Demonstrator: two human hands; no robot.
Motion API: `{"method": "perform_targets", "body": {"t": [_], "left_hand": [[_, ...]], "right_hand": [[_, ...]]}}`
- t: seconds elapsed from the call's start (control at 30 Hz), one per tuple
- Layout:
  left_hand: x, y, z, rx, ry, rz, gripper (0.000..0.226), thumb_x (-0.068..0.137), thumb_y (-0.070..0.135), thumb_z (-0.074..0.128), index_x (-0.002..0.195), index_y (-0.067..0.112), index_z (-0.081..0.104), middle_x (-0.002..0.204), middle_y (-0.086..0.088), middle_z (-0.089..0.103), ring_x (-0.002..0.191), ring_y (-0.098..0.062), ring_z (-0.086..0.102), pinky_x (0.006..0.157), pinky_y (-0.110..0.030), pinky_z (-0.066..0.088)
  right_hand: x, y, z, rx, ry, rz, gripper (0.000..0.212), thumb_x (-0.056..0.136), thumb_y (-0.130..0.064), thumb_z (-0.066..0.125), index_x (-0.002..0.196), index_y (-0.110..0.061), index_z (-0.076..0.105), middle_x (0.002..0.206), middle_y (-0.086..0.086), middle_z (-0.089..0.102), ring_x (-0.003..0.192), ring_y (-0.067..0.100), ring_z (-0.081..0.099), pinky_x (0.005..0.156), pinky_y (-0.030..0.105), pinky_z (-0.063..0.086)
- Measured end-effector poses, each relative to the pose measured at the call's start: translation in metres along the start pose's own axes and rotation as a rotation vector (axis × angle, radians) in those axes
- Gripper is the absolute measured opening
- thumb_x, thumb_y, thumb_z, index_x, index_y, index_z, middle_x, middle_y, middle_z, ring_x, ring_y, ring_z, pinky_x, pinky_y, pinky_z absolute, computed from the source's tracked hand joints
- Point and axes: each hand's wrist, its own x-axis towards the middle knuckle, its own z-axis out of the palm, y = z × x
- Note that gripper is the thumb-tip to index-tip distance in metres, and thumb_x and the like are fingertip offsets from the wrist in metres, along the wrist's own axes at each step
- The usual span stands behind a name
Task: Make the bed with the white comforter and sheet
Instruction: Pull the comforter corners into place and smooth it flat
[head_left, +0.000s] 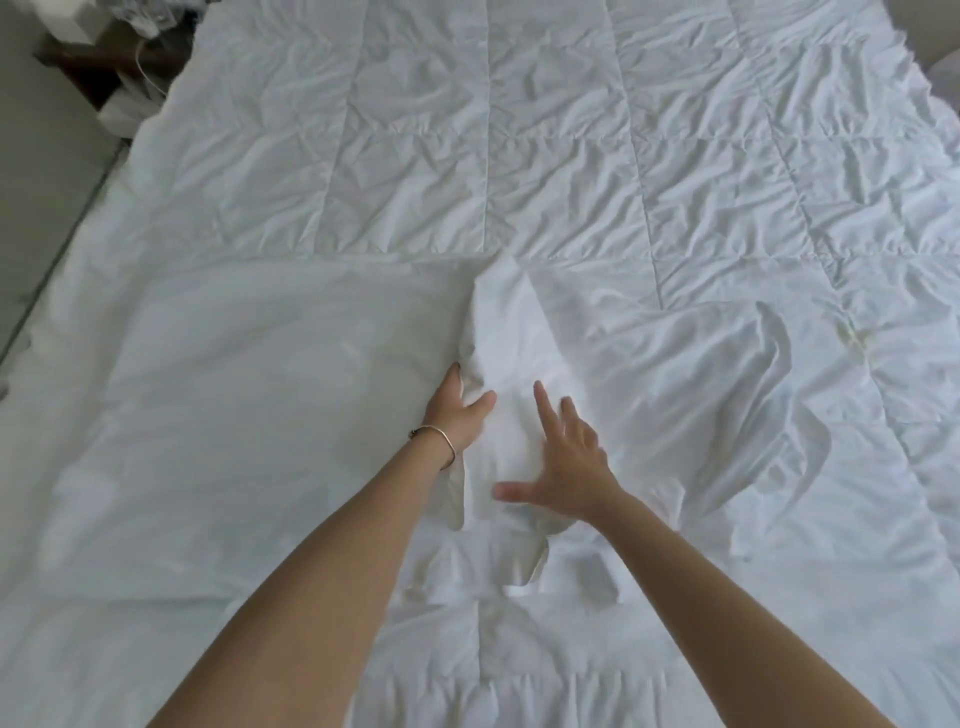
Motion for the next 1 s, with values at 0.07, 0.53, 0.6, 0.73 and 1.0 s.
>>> {"method": "perform_targets", "body": {"t": [0.07,0.53,0.6,0.73,1.0], "left_hand": [[-0.005,0.0,-0.027,0.027,-0.003,0.057,0.058,0.092,0.024,0.061,0.144,0.018,0.036,0.137,0.009,0.048,0.124,-0.012,0.047,0.102,-0.025,0.038],[-0.06,-0.139,-0.511,0.993,0.195,0.076,0.096,0.081,0.051,0.07,0.147,0.05,0.001,0.123,-0.005,0.064,0.092,-0.027,0.064,0.072,-0.031,0.05],[-0.05,-0.144,-0.555,1.115,0.188,0.171,0.091,0.086,0.045,0.067,0.148,0.05,0.001,0.105,-0.002,0.065,0.071,-0.019,0.058,0.059,-0.028,0.046],[-0.021,-0.176,-0.601,1.227,0.365,0.191,0.096,0.088,0.026,0.068,0.151,0.039,-0.002,0.117,-0.007,0.056,0.095,-0.025,0.057,0.075,-0.036,0.049],[-0.067,-0.25,-0.426,0.616,-0.129,-0.172,0.06,0.094,0.062,0.032,0.145,0.057,0.001,0.158,0.002,-0.025,0.146,-0.027,-0.019,0.112,-0.062,0.004]], "right_hand": [[-0.002,-0.019,0.017,-0.04,0.064,0.074,0.145,0.05,-0.076,0.076,0.135,-0.051,-0.038,0.16,0.007,-0.008,0.146,0.034,0.009,0.113,0.061,0.016],[0.017,-0.416,0.242,-0.007,0.204,-0.571,0.065,0.089,-0.007,0.047,0.149,-0.029,0.036,0.095,0.009,0.055,0.078,0.031,0.057,0.07,0.039,0.048],[0.019,-0.464,0.275,0.06,0.206,-0.582,0.064,0.089,-0.004,0.045,0.149,-0.025,0.038,0.098,0.009,0.051,0.081,0.03,0.054,0.068,0.039,0.048],[0.031,-0.506,0.315,0.01,0.001,-0.415,0.062,0.096,-0.017,0.046,0.153,-0.024,0.025,0.131,0.011,0.046,0.117,0.029,0.047,0.096,0.039,0.042],[0.018,-0.399,0.296,-0.285,0.039,0.046,0.065,0.098,-0.061,0.028,0.154,-0.04,0.002,0.162,-0.012,-0.015,0.15,0.019,-0.012,0.117,0.052,-0.002]]}}
